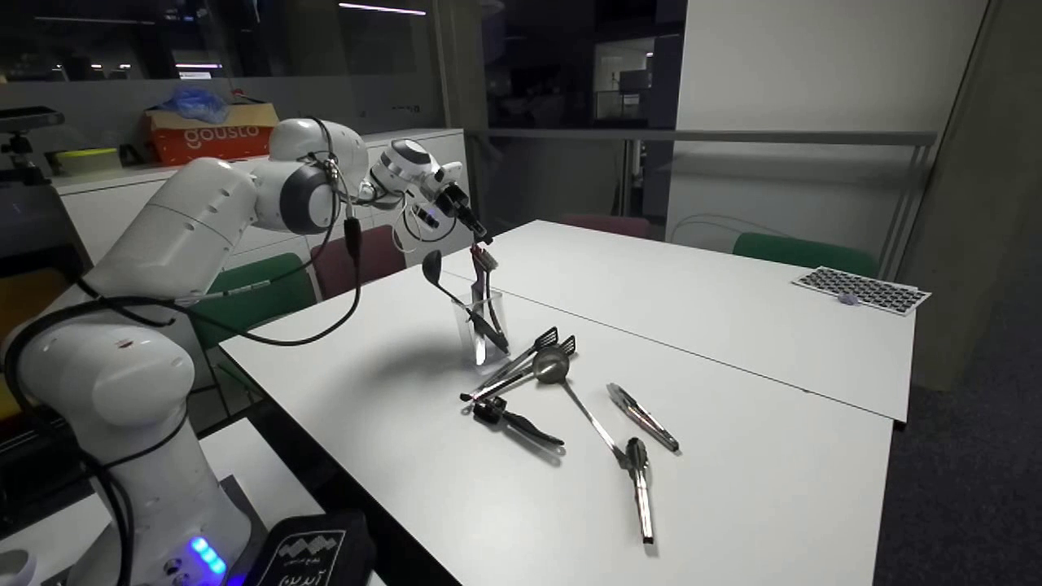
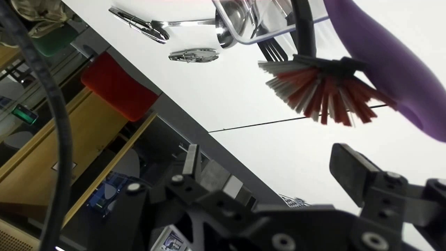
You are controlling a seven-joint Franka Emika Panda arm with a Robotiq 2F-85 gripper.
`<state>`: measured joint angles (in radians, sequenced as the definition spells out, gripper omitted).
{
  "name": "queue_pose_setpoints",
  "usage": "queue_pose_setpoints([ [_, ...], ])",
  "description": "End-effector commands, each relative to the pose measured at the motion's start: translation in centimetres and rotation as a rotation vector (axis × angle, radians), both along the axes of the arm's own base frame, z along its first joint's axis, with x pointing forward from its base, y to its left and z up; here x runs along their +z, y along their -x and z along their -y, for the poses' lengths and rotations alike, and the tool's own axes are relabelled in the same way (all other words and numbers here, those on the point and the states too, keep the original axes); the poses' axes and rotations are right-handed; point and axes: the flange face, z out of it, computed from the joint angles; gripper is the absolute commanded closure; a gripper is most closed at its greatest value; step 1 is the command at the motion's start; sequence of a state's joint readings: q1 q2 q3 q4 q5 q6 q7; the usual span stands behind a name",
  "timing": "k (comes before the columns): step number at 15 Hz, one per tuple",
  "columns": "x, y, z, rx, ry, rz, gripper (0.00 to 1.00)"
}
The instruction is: Put the brush in the clear cup
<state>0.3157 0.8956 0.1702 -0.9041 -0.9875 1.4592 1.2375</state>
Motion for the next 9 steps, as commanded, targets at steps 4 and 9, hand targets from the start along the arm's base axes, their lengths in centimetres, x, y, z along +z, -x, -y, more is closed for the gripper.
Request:
queue_pose_setpoints([
  [4, 3.4, 2.8, 4.7, -0.043, -0.110, 0.039, 0.00],
  [9, 4.6, 5.0, 6.5, -0.007, -0.154, 0.050, 0.00],
])
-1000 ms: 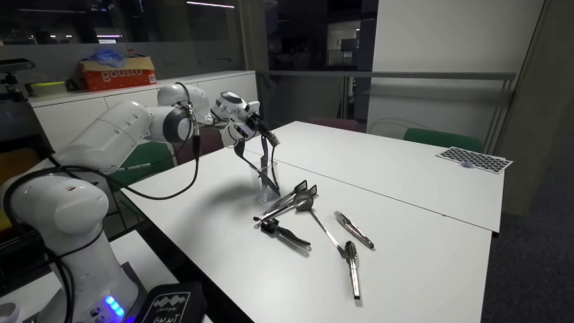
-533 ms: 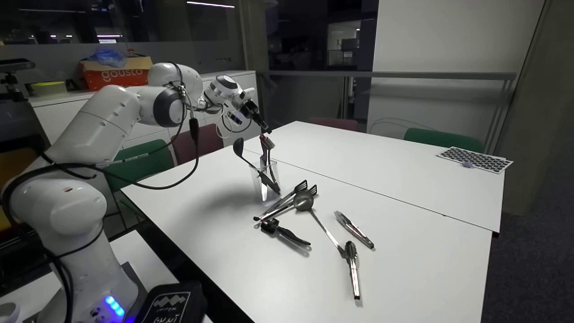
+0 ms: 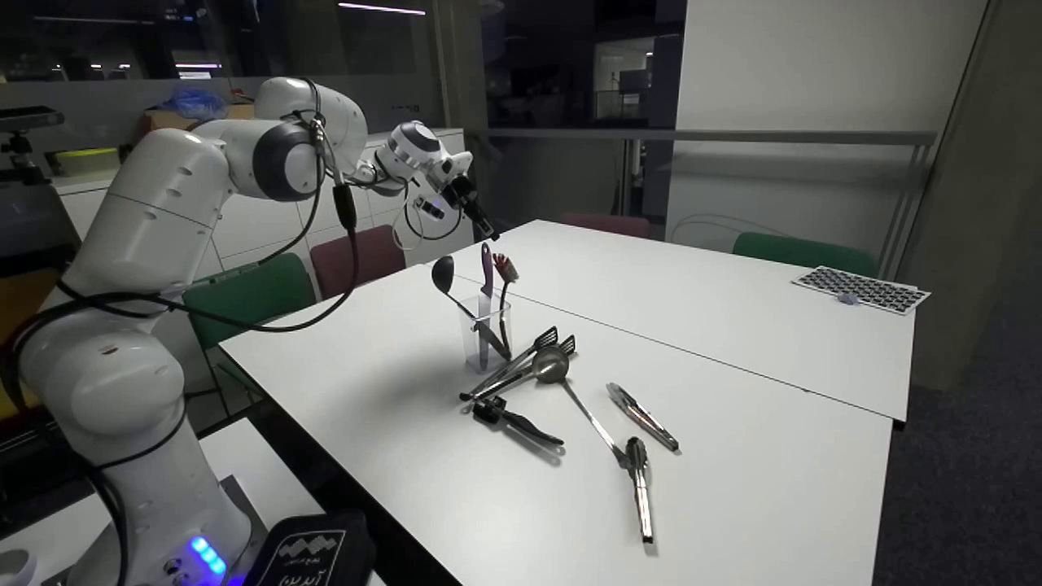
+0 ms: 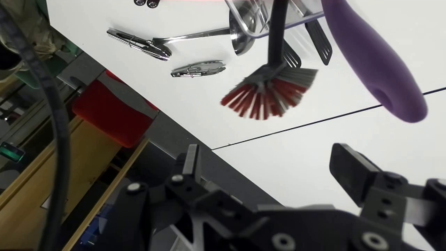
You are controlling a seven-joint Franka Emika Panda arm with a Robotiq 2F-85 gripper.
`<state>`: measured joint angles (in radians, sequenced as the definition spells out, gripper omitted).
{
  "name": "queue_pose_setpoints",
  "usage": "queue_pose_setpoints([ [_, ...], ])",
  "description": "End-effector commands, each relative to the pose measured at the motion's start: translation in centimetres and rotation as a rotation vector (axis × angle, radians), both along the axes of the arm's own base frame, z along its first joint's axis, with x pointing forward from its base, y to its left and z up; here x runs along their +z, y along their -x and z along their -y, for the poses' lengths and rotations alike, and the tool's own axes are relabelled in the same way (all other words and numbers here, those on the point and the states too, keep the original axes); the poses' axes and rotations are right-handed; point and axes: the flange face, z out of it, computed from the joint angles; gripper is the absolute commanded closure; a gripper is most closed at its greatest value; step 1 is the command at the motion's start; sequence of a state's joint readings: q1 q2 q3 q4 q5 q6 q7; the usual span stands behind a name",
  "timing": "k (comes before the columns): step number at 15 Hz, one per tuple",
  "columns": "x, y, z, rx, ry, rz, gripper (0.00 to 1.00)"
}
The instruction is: Put the brush in the clear cup
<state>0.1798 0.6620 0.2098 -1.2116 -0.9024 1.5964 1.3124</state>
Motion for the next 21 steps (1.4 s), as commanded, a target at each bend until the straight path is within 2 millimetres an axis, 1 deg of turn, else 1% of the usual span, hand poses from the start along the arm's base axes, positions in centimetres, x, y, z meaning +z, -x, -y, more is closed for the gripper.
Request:
queue_pose_setpoints([
  [1, 1.9, 3.4, 1.2, 0.037, -0.057, 0.021, 0.00],
  [4, 3.8, 5.4, 0.6, 0.105, -0.140, 0.055, 0.00],
  [6, 5.0, 7.0, 0.6, 0.108, -0.186, 0.090, 0.00],
  [7, 5.7, 8.0, 0.8, 0.104, -0.220, 0.092, 0.00],
  [9, 6.1, 11.2, 1.7, 0.039, -0.304, 0.001, 0.00],
  [12, 6.7, 15.8, 3.4, -0.070, -0.409, -0.089, 0.00],
  [15, 7.2, 20.5, 5.4, -0.161, -0.473, -0.107, 0.00],
  [18, 7.2, 24.6, 8.0, -0.170, -0.549, -0.118, 0.00],
  [19, 7.2, 25.3, 9.1, -0.113, -0.598, -0.103, 0.00],
  [21, 6.1, 26.2, 10.9, -0.036, -0.652, -0.070, 0.00],
])
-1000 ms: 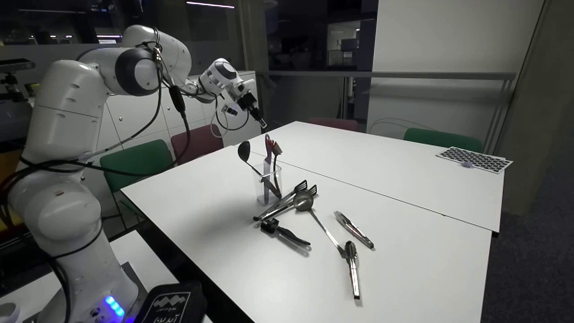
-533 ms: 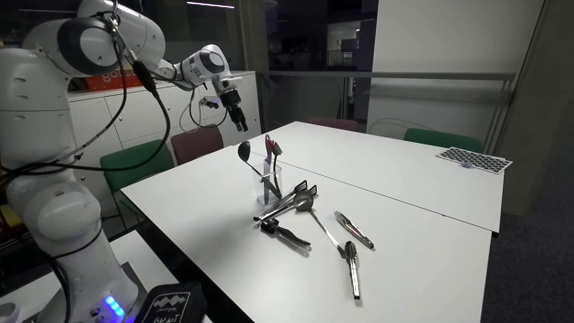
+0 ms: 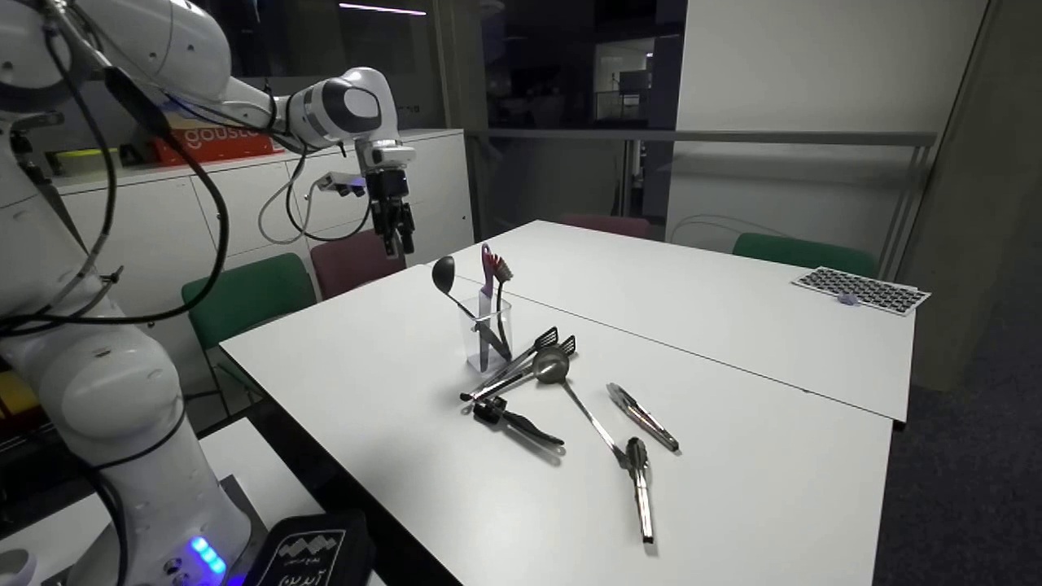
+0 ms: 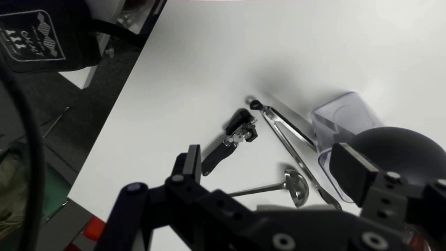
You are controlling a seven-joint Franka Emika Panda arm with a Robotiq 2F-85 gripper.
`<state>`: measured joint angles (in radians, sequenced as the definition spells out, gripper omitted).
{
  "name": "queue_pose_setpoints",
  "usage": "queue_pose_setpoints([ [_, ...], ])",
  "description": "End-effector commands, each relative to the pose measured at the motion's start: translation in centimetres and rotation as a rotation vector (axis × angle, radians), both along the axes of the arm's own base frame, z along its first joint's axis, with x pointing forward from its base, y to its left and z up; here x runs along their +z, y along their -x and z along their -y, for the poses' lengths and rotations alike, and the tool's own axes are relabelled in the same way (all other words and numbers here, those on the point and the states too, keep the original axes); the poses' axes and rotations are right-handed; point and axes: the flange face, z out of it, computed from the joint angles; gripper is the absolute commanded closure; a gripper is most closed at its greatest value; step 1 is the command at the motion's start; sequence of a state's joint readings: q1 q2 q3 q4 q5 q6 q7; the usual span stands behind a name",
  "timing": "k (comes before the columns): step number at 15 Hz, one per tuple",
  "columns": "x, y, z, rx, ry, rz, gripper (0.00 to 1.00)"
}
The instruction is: Put the brush in the clear cup
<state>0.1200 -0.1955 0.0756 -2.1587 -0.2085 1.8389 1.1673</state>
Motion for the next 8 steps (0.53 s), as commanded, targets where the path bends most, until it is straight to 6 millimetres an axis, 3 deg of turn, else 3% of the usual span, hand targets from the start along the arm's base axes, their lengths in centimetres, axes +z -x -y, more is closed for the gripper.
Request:
queue_pose_setpoints([
  [1, -1.6, 2.7, 3.5, 0.109, -0.127, 0.088, 0.00],
  [2, -2.4, 2.8, 3.8, 0.130, -0.135, 0.084, 0.00],
  [3, -1.3, 1.8, 2.8, 0.084, -0.092, 0.059, 0.00],
  [5, -2.6, 2.2, 3.6, 0.107, -0.110, 0.060, 0.00],
  [8, -2.9, 2.2, 3.5, 0.113, -0.111, 0.058, 0.00],
])
